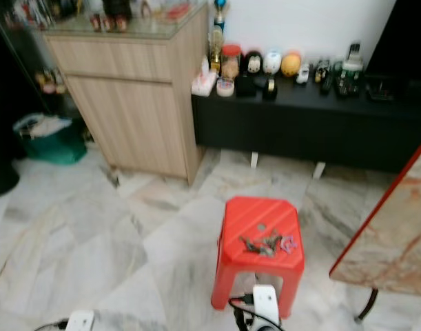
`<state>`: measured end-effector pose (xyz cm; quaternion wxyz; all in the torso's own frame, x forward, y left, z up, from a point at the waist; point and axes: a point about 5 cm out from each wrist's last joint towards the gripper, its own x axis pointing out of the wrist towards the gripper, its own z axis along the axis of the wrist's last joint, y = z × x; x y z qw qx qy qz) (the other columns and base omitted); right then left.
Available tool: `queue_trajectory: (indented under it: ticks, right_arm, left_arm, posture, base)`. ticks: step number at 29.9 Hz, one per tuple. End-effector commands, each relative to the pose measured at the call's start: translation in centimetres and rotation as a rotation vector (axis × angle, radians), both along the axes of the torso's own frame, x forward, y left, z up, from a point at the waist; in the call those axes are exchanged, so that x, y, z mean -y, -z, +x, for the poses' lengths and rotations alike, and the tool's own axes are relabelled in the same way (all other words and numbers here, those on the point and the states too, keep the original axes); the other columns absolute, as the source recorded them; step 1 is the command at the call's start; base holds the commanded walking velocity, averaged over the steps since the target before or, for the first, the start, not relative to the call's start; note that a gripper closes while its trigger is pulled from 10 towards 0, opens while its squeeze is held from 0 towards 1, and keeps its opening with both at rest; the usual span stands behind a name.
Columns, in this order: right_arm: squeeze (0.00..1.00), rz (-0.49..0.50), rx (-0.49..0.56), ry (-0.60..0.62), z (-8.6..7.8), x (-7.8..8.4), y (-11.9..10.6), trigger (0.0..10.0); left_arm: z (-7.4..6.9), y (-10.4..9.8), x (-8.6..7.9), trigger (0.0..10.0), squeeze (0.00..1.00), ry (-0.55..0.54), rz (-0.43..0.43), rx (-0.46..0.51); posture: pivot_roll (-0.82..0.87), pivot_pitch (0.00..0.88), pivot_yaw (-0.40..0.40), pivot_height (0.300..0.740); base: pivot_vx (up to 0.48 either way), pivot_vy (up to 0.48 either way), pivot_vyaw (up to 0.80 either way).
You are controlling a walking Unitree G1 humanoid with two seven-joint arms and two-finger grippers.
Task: Hang keys on a hook
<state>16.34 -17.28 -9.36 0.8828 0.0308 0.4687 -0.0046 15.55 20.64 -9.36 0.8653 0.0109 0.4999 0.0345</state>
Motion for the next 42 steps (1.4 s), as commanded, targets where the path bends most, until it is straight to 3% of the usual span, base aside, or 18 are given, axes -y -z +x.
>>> queue_trajectory:
  ticks: [1,17,25,33,36,37,38,41,42]
  right_arm:
    - [0.00,0.029,0.032,-0.007,0.8,-1.2,-0.3,10.0]
    - [0.00,0.037,0.043,-0.014,1.0,-1.3,-0.4,10.0]
    - [0.00,0.048,0.054,-0.026,1.1,-1.4,-0.4,10.0]
    - [0.00,0.048,0.192,-0.064,2.0,-1.5,-1.3,10.0]
    - [0.00,0.048,0.248,-0.059,2.2,-1.5,-1.6,10.0]
    - [0.00,0.055,0.275,-0.054,2.3,-1.5,-1.8,10.0]
    - [0.00,0.055,0.275,-0.054,2.3,-1.5,-1.8,10.0]
    - [0.00,0.054,0.301,-0.055,2.3,-1.4,-2.0,10.0]
    - [0.00,0.049,0.312,-0.055,2.3,-1.4,-2.0,10.0]
  left_arm:
    - [-0.6,0.0,-1.4,10.0,0.00,-0.022,0.025,-0.018]
    - [-0.7,0.1,-1.3,10.0,0.00,-0.025,0.024,-0.021]
    - [-0.7,0.0,-1.3,10.0,0.00,-0.027,0.029,-0.015]
    - [-0.5,-0.2,-1.6,10.0,0.00,-0.040,0.050,0.020]
    - [0.6,-0.9,-2.3,10.0,0.00,-0.058,0.072,0.109]
    - [2.1,-1.9,-3.0,10.0,0.00,-0.075,0.086,0.212]
    - [2.1,-1.9,-3.0,10.0,0.00,-0.075,0.086,0.212]
    - [4.6,-4.0,-3.9,10.0,0.00,-0.086,0.113,0.386]
    - [6.1,-5.4,-4.0,10.0,0.00,-0.065,0.117,0.495]
  posture:
    - [0.04,0.051,-0.023,0.740]
    - [0.04,0.051,-0.024,0.740]
    - [0.04,0.051,-0.025,0.740]
    - [0.03,0.058,-0.023,0.740]
    - [0.02,0.058,-0.020,0.740]
    - [0.02,0.060,-0.023,0.740]
    - [0.02,0.060,-0.023,0.740]
    - [0.03,0.068,-0.025,0.740]
    - [0.02,0.071,-0.023,0.740]
  base:
    - [0.281,0.000,0.00]
    - [0.281,0.000,0.00]
    - [0.000,0.000,0.00]
    - [0.000,0.000,0.00]
    - [0.000,0.000,0.00]
    - [0.000,0.000,0.00]
    - [0.000,0.000,0.00]
    - [0.000,0.000,0.00]
    - [0.000,0.000,0.00]
